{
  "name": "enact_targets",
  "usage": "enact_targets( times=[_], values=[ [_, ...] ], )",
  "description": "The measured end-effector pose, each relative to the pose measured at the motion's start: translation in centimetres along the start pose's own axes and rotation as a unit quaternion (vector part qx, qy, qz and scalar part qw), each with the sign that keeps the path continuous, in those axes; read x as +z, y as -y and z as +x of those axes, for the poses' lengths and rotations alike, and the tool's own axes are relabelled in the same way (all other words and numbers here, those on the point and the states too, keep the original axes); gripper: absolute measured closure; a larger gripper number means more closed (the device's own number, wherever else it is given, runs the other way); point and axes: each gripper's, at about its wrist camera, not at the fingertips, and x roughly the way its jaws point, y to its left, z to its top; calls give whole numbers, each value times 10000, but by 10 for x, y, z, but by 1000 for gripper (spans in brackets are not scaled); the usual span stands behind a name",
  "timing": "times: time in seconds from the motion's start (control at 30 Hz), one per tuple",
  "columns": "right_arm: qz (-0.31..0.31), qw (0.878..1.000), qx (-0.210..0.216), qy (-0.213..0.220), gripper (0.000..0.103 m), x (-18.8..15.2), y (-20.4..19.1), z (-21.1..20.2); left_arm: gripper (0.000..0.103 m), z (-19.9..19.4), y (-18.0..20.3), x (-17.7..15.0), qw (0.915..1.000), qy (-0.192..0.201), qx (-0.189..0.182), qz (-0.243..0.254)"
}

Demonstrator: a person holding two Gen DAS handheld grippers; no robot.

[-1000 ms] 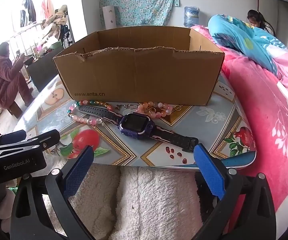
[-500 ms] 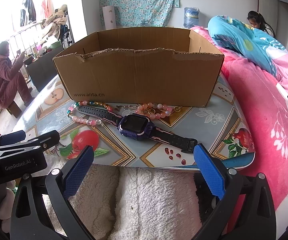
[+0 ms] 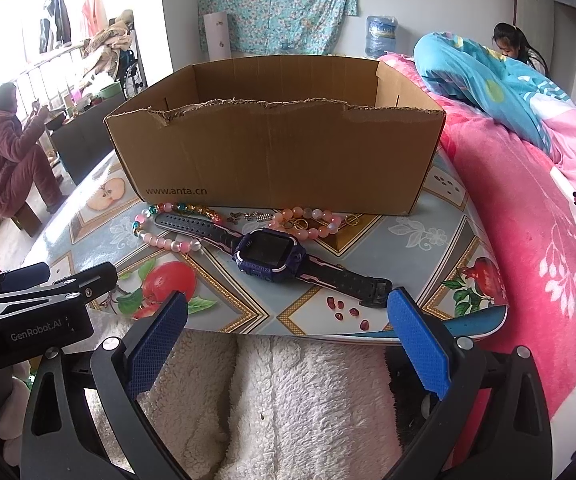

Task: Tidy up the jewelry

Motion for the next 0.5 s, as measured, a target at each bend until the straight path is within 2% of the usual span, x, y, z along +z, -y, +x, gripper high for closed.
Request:
enact_targets(
  times=[0.5],
  values=[
    [-29,10000,-59,-33,5,3,0,-3,8,0,-1,0,10000,-6,6,-9]
  ],
)
